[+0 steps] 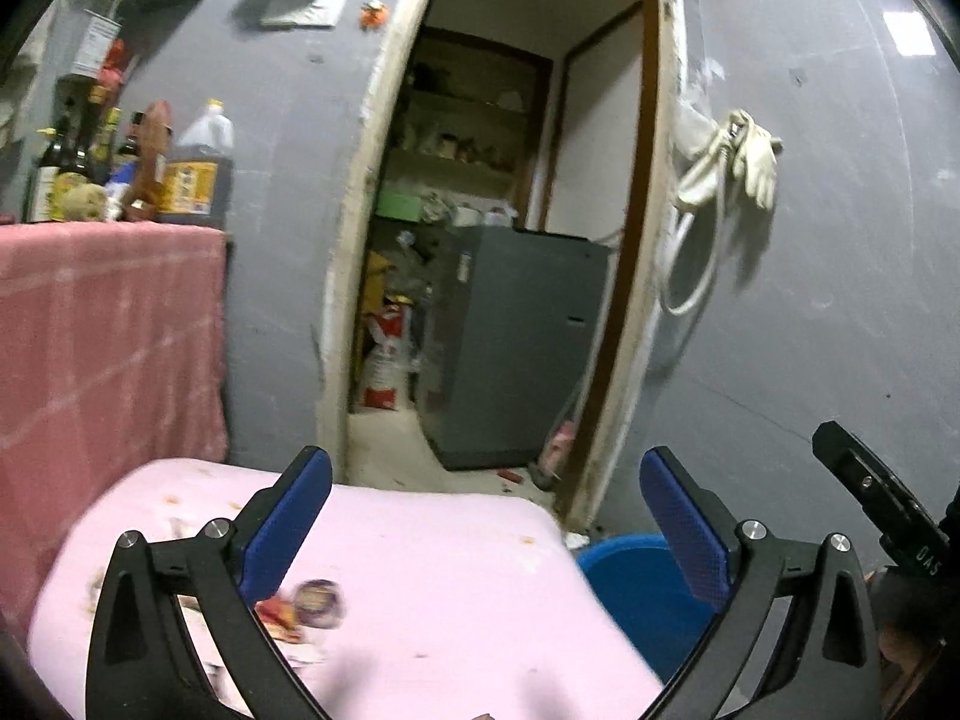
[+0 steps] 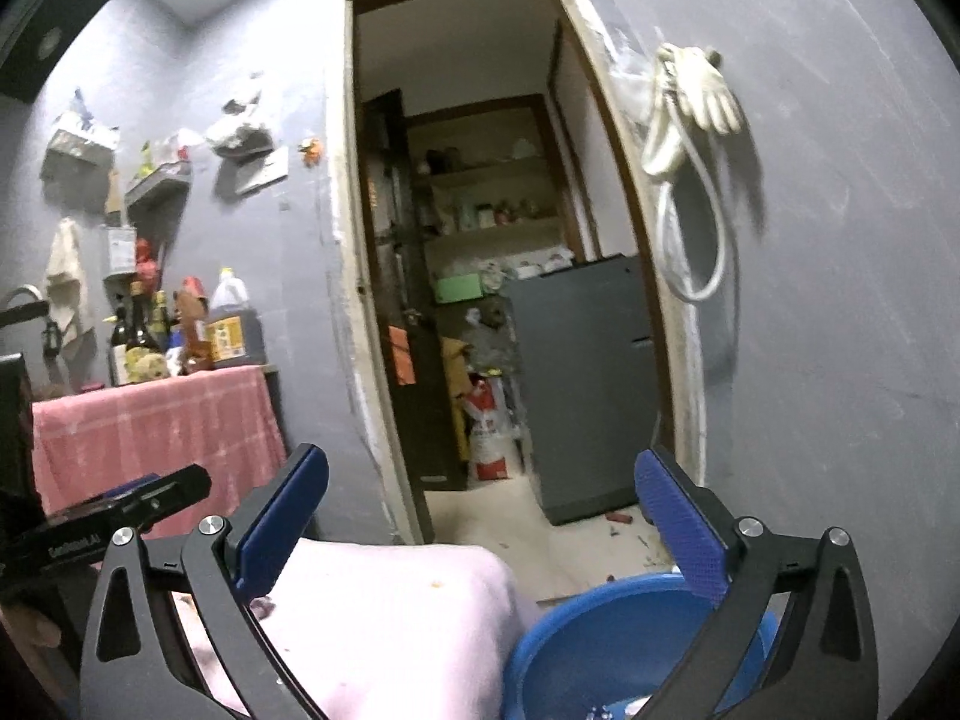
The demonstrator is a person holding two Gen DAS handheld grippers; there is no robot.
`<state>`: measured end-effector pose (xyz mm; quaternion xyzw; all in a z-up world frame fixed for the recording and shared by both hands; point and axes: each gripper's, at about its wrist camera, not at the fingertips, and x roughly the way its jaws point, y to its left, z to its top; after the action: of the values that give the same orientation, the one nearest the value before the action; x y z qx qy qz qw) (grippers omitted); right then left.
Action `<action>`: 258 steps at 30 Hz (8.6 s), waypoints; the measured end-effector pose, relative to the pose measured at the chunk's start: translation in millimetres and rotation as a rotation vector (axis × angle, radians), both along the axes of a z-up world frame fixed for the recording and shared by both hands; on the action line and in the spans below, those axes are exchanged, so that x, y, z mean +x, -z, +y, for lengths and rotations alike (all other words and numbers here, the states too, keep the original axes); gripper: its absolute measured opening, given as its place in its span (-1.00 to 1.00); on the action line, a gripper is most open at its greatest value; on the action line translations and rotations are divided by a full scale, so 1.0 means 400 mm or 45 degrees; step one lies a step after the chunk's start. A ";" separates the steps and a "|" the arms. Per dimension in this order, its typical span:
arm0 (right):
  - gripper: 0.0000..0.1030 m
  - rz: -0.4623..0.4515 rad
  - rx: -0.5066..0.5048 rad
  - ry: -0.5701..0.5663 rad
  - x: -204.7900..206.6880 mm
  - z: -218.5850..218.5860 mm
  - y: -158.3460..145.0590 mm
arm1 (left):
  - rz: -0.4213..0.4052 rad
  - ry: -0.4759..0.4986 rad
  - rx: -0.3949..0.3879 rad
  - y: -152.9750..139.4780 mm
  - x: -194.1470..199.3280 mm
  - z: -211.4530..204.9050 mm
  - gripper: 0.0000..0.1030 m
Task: Collect trash
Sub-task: 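Move both tools back over the table toward the foil and onion skin, then close the left tool on the silver foil while the right tool grasps the purple onion skin, then lift the silver foil with the left tool while the right tool regrasps the onion skin, then carry the foil and onion skin over the blue basin and open both tools, then move both tools back over the red wrapper and peanut shell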
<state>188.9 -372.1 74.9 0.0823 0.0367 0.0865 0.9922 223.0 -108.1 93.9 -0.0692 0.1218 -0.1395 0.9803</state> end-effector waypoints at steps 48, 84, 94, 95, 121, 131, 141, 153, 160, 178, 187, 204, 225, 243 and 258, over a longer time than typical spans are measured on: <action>0.60 0.604 -0.231 -0.437 0.258 0.457 0.201 | 0.496 -0.217 0.098 0.257 0.134 0.423 0.89; -0.39 0.947 -0.347 -0.700 0.343 0.589 0.306 | 0.771 -0.080 0.078 0.305 0.315 0.430 -0.36; -0.39 0.850 -0.204 -0.669 0.326 0.545 0.283 | 0.658 -0.056 0.034 0.281 0.257 0.426 -0.37; -0.39 0.811 -0.187 -0.656 0.315 0.534 0.275 | 0.621 -0.059 0.048 0.273 0.242 0.419 -0.37; -0.39 0.087 -0.077 -0.186 0.078 0.182 0.028 | 0.039 0.072 -0.010 0.058 0.061 0.054 -0.37; -0.39 0.151 0.021 -0.094 0.088 0.005 0.052 | 0.095 0.181 -0.018 0.065 0.092 -0.112 -0.37; -0.07 0.420 0.010 -0.365 0.154 0.061 0.175 | 0.201 0.089 0.061 0.136 0.062 -0.028 -0.37; -0.04 0.675 -0.220 -0.679 0.155 0.250 0.304 | 0.317 -0.019 0.019 0.176 0.019 0.099 -0.37; -0.28 0.697 -0.257 -0.614 0.154 0.243 0.325 | 0.331 -0.011 0.010 0.172 0.022 0.105 -0.37; -0.31 0.193 -0.095 -0.138 0.049 0.009 0.099 | 0.179 0.186 0.031 0.108 0.050 -0.122 -0.37; -0.31 0.142 -0.044 0.090 0.034 -0.133 0.076 | 0.148 0.357 0.094 0.104 0.087 -0.316 -0.37; -0.08 0.353 0.143 0.190 0.077 -0.267 0.194 | 0.448 0.416 0.153 0.235 0.225 -0.457 -0.24; 0.79 0.170 0.047 0.111 0.023 -0.184 0.105 | 0.237 0.234 0.009 0.116 0.117 -0.216 0.75; 1.00 -0.016 -0.112 -0.127 0.009 0.111 -0.002 | 0.029 -0.105 0.012 0.032 -0.024 0.127 0.96; 1.00 0.050 -0.223 -0.322 0.052 0.335 0.034 | 0.107 -0.269 0.043 0.097 -0.046 0.333 0.96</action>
<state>209.7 -238.3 61.3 -0.0083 0.0736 0.2057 0.9758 204.6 25.0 55.0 -0.0709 0.1573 -0.0303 0.9845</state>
